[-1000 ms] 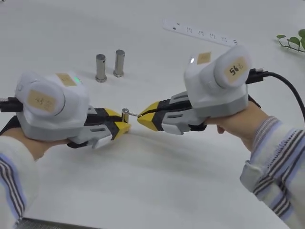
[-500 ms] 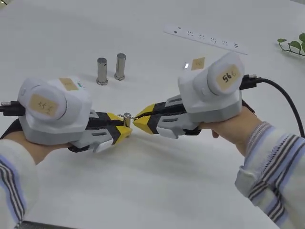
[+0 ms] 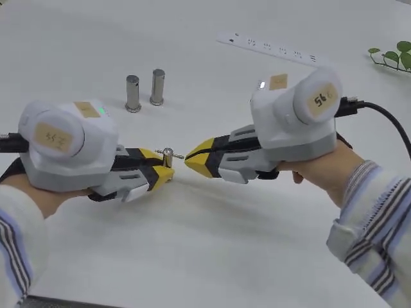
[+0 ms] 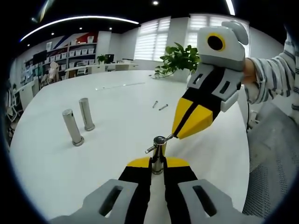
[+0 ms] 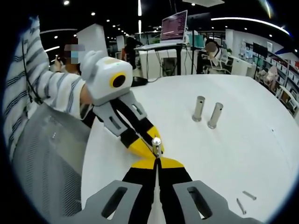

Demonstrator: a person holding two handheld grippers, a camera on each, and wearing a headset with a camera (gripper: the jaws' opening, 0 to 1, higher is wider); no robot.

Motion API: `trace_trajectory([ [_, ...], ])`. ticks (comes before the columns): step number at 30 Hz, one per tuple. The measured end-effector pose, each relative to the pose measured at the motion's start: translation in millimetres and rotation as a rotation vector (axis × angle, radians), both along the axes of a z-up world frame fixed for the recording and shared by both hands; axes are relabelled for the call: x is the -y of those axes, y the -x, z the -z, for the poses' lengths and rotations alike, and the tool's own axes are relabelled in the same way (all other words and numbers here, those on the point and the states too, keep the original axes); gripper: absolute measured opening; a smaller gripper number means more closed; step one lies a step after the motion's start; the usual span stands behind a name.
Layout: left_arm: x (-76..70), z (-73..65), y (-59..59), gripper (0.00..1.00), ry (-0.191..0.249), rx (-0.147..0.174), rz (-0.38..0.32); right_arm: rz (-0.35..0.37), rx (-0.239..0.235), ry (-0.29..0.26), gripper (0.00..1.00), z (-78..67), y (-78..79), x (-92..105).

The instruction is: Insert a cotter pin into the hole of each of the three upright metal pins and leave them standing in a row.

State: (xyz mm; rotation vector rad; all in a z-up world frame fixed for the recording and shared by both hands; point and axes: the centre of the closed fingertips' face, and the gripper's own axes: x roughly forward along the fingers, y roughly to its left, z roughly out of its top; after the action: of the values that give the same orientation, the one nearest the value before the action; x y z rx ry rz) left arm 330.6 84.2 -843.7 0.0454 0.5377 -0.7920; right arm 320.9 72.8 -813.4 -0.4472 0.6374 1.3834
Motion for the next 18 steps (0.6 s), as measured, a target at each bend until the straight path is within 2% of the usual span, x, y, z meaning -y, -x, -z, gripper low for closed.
trace_trajectory([
  [6, 0.0, -0.1, 0.3, 0.08, -0.001, 0.002, 0.003, 0.024, -0.009, -0.019, 0.03, -0.6, -2.7, -5.8],
  [11, 0.1, 0.0, 0.6, 0.08, 0.001, -0.002, 0.001, 0.014, 0.006, -0.015, 0.03, 1.2, -2.7, -8.6],
  [18, -0.8, -0.2, 0.6, 0.08, -0.001, -0.004, 0.001, 0.020, -0.001, -0.021, 0.03, 1.5, -0.9, -10.9],
])
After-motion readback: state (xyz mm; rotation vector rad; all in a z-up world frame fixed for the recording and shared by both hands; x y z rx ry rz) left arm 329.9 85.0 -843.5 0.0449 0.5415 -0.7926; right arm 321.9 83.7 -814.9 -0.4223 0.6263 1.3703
